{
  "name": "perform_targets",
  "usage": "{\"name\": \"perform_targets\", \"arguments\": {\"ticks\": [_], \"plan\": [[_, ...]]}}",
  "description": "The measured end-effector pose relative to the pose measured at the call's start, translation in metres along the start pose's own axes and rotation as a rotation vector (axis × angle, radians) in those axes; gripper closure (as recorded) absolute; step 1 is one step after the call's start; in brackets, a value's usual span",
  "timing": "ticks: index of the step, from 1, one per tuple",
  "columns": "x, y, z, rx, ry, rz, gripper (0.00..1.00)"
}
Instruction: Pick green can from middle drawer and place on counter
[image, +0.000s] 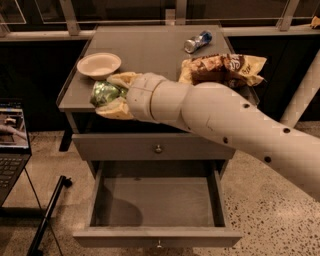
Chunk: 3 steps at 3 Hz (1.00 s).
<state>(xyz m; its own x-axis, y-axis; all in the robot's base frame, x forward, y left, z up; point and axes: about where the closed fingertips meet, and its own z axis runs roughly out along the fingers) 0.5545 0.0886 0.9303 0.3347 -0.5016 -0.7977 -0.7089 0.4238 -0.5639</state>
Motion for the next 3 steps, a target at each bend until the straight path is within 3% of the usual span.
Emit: {"name": "perform_targets", "arguments": {"ticks": [2, 3], "plan": [[0.005, 0.006, 0.002, 0.031, 0.000, 0.023, 1.00], [0.020, -0.012, 0.006, 0.088, 0.010, 0.009, 1.00]]}}
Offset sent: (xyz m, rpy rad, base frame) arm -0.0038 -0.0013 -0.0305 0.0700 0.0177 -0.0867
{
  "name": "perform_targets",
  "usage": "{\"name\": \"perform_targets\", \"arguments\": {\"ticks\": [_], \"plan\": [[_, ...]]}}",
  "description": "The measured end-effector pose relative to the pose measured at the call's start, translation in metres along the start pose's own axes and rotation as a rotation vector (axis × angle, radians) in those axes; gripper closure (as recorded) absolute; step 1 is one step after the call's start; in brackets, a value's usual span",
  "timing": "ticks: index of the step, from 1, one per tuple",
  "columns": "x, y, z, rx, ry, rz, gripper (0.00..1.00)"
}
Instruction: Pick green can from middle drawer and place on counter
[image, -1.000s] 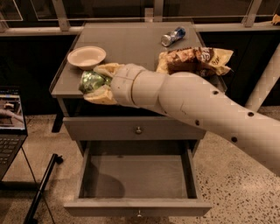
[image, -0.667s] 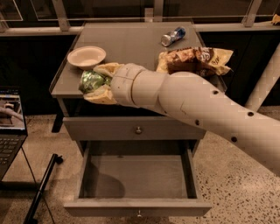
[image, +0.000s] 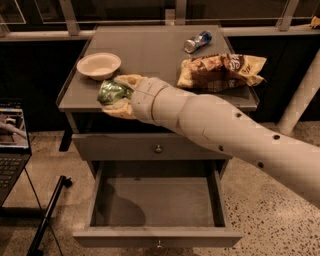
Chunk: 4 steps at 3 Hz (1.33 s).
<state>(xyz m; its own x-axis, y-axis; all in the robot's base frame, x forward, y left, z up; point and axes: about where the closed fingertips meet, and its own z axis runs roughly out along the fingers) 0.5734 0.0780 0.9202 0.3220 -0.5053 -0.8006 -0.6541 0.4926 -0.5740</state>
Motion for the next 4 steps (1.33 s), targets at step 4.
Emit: {"name": "perform_targets", "arguments": {"ticks": [4], "plan": [[0.056, -0.114, 0.054, 0.108, 0.094, -0.008, 1.00]]}}
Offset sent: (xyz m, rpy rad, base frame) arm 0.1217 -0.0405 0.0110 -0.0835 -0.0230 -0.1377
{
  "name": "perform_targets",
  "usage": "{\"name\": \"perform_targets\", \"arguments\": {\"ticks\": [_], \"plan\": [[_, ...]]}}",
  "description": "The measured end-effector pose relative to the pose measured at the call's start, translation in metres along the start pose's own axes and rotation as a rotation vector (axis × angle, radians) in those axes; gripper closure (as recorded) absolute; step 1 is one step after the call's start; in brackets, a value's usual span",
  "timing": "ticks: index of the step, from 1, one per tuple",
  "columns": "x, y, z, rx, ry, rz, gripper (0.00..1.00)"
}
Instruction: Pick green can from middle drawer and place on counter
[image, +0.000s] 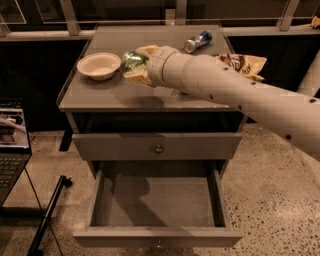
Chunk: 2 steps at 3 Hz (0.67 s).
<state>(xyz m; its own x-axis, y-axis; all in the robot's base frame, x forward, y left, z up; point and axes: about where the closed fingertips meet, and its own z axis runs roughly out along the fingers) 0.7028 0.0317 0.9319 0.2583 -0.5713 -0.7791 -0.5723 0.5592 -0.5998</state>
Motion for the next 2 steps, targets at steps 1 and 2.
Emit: {"name": "perform_targets", "arguments": {"ticks": [1, 2], "plan": [[0.016, -0.018, 0.013, -0.002, 0.027, 0.006, 1.00], [0.026, -0.035, 0.016, 0.006, 0.062, 0.003, 1.00]]}}
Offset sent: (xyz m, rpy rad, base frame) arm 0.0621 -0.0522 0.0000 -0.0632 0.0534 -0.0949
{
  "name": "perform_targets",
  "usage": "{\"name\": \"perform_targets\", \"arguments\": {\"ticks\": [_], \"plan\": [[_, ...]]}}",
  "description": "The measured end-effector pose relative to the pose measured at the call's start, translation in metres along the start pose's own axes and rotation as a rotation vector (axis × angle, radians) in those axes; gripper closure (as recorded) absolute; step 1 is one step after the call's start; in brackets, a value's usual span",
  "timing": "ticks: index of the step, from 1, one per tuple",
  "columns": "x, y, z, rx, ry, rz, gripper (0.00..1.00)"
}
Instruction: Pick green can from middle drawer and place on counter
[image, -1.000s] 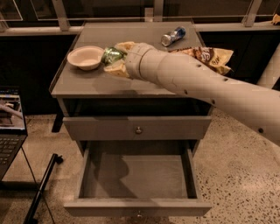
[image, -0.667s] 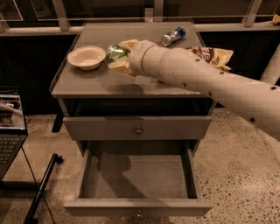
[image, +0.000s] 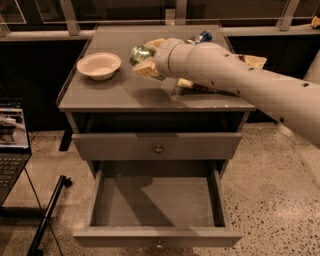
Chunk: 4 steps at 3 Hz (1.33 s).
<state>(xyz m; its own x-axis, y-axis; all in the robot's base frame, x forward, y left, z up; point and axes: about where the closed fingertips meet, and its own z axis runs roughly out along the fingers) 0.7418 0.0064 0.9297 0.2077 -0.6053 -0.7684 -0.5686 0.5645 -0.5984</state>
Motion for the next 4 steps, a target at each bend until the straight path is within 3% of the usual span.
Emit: {"name": "perform_targets", "arguments": {"ticks": [1, 4], "plan": [[0.0065, -0.0048, -0.0011, 0.007, 0.012, -0.002, 0.82], [0.0065, -0.0047, -0.0011, 0.006, 0.012, -0.002, 0.13]]}}
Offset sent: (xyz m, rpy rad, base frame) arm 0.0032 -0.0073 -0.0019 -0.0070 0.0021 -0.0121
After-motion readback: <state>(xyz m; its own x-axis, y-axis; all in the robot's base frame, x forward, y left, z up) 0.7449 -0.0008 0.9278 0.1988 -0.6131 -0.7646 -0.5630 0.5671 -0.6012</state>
